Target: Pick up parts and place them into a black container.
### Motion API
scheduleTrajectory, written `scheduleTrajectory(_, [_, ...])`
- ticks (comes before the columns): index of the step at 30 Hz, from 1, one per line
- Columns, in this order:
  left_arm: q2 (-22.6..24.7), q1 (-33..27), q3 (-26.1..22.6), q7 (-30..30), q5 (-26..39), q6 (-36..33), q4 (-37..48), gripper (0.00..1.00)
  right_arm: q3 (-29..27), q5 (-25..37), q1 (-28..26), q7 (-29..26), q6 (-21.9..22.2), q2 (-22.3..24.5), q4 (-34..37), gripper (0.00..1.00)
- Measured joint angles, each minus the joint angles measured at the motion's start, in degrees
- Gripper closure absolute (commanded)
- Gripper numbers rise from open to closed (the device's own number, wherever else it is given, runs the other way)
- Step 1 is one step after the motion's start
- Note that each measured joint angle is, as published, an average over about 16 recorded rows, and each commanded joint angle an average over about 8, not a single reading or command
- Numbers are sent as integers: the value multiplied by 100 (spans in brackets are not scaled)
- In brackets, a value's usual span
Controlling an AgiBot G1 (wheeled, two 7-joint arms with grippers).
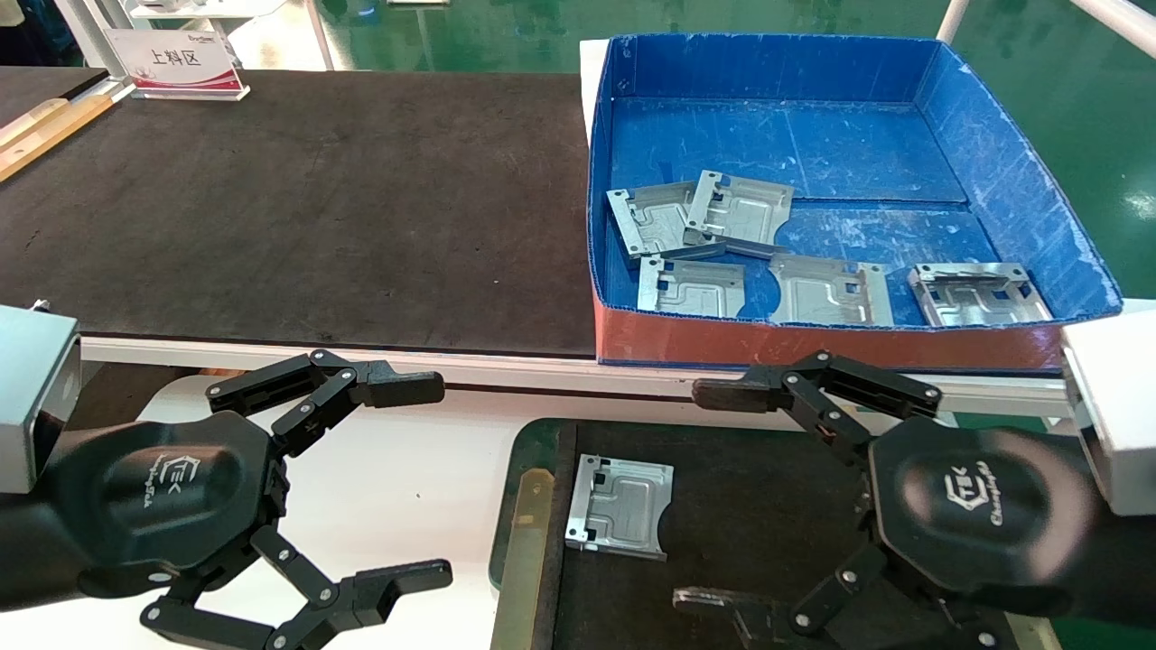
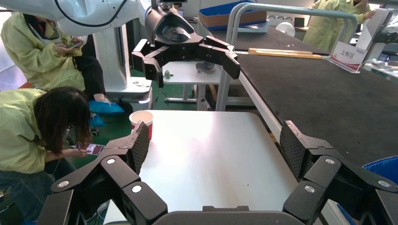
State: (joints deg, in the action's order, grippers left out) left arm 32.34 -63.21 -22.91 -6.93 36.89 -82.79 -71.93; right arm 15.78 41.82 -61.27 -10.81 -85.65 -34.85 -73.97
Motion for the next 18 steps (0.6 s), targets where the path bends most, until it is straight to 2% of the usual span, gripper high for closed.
scheduleTrajectory(18, [0,0,0,0,-1,1,1,0,0,2,0,-3,7,0,4,0])
